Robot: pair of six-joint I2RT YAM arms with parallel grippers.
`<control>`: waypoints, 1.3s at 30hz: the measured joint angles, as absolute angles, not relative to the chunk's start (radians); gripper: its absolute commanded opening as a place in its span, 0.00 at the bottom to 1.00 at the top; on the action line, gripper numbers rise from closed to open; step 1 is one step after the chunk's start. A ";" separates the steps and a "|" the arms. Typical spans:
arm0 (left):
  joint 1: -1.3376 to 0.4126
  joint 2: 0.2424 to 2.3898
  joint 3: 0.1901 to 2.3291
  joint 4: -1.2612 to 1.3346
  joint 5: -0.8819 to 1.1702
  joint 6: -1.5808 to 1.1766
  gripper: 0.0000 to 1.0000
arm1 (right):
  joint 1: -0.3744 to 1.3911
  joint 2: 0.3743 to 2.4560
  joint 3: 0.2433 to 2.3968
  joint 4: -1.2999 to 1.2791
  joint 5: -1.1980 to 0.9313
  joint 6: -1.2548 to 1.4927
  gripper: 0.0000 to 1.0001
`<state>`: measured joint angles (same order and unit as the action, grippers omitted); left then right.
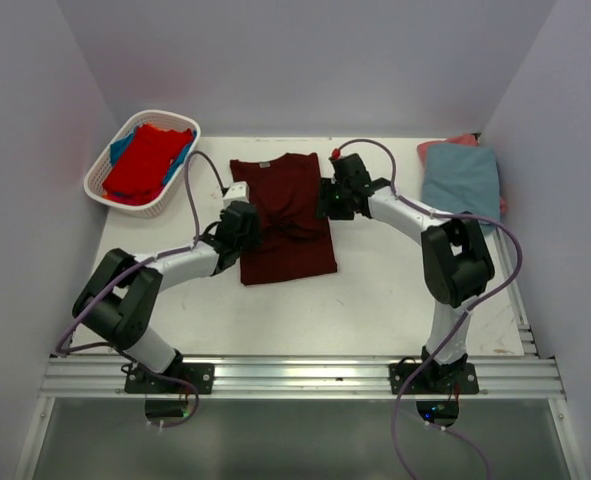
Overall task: Fold and stack the t-shirts
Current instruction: Fold the folded rectangular tshirt in 1/3 of the way
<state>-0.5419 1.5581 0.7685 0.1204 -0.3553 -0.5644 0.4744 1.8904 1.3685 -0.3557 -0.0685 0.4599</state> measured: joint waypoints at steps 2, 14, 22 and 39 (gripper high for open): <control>-0.523 1.586 0.789 0.123 -0.355 -0.556 0.97 | 0.464 1.925 1.413 -0.363 -0.062 0.453 0.65; -0.497 1.362 0.796 0.094 -0.328 -0.557 0.98 | 0.453 1.839 1.289 -0.347 -0.041 0.439 0.57; -0.498 1.451 0.706 0.163 -0.048 -0.570 0.51 | 0.453 1.765 1.234 -0.291 -0.155 0.443 0.00; -0.573 1.603 0.665 0.466 0.266 -0.674 0.00 | 0.463 1.887 1.205 -0.120 -0.402 0.551 0.00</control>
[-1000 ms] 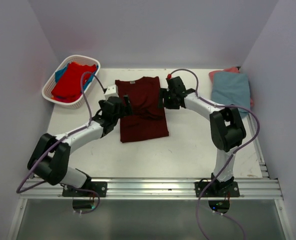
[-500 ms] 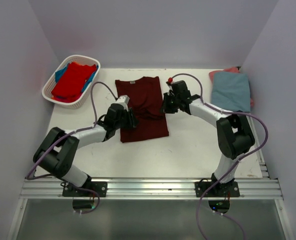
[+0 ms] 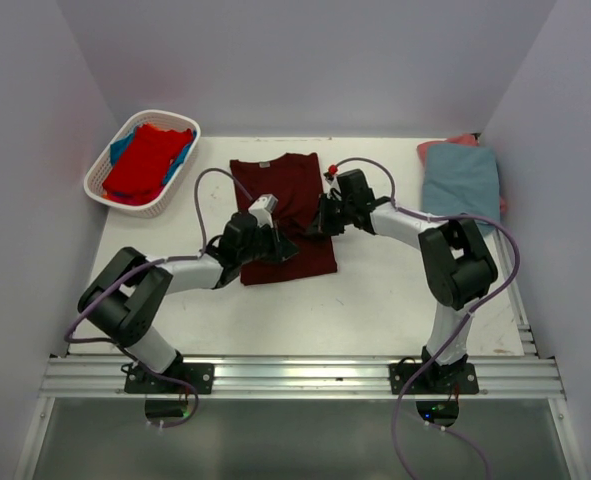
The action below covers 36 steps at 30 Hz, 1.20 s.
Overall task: Fold and stack the t-shirts
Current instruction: Fold the folded rectangular tshirt in 1/3 of the way
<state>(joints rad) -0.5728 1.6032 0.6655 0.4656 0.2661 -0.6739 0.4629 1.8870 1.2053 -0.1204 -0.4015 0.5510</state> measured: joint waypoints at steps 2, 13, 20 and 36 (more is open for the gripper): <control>-0.586 1.622 0.665 0.490 0.275 -0.681 0.00 | 0.467 1.887 1.196 -0.116 -0.412 0.560 0.00; -0.588 1.794 0.672 0.528 0.281 -0.714 0.00 | 0.497 1.890 1.193 -0.086 -0.438 0.578 0.00; -0.588 1.803 0.682 0.533 0.280 -0.715 0.00 | 0.504 1.946 1.193 -0.073 -0.442 0.595 0.00; -0.588 1.778 0.659 0.527 0.265 -0.711 0.00 | 0.507 2.204 1.613 -0.246 -0.345 0.518 0.00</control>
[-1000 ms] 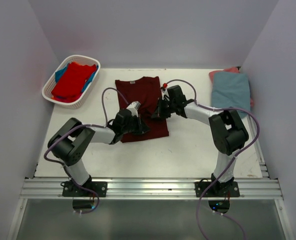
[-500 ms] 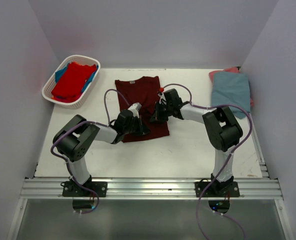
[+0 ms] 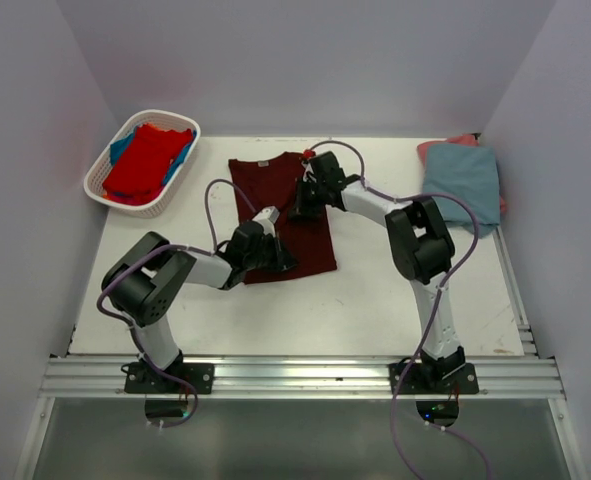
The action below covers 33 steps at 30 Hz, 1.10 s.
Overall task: Fold and stack the t-shirts
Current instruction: Fold the folded rectangular tshirt in 1/3 of the way, then grab one side of the 2/3 rectangular tshirt with both arms
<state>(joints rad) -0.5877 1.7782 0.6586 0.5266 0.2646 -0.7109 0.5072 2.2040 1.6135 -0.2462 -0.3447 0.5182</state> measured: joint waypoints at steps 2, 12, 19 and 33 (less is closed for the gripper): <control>-0.588 1.775 0.656 0.525 0.263 -0.710 0.00 | 0.503 2.234 1.695 -0.290 -0.310 0.496 0.00; -0.588 1.751 0.643 0.506 0.261 -0.696 0.00 | 0.483 2.272 1.857 -0.427 -0.085 0.409 0.00; -0.610 1.440 0.632 0.324 0.136 -0.644 0.00 | 0.484 1.845 1.456 -0.351 -0.019 0.388 0.02; -0.629 1.122 0.516 -0.172 -0.125 -0.638 0.50 | 0.525 1.508 0.876 -0.293 -0.133 0.413 0.58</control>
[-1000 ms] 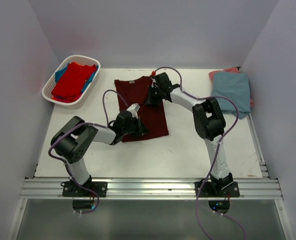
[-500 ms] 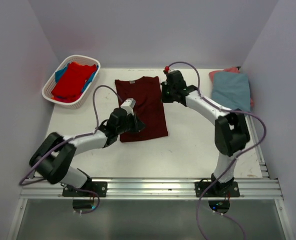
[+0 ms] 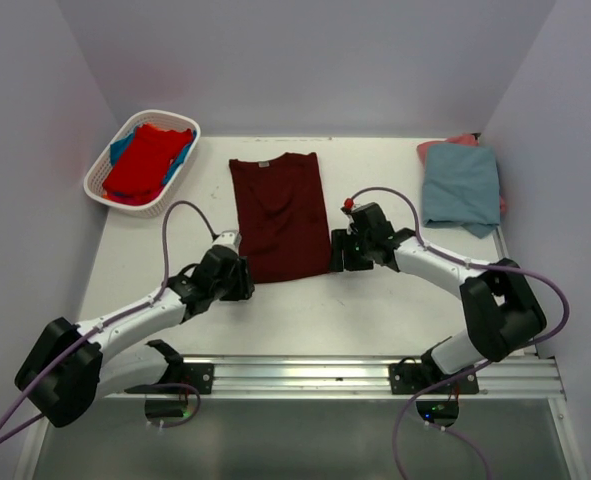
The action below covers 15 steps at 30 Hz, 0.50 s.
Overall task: Fold and stack the t-shirts
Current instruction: Grab one side of the 2/3 rectangular tshirt with both arms
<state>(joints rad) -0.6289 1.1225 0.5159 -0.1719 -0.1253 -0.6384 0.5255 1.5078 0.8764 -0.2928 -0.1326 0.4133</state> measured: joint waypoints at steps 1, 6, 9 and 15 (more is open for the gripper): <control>-0.629 1.114 0.481 -0.192 -0.124 -0.643 0.52 | 0.525 1.508 0.856 -0.293 -0.148 0.421 0.58; -0.621 1.071 0.403 -0.213 -0.117 -0.644 0.54 | 0.525 1.508 0.825 -0.268 -0.187 0.442 0.59; -0.601 1.064 0.375 -0.176 -0.107 -0.641 0.54 | 0.525 1.512 0.824 -0.239 -0.205 0.450 0.59; -0.543 1.053 0.337 -0.089 -0.052 -0.630 0.61 | 0.525 1.567 0.824 -0.189 -0.224 0.458 0.59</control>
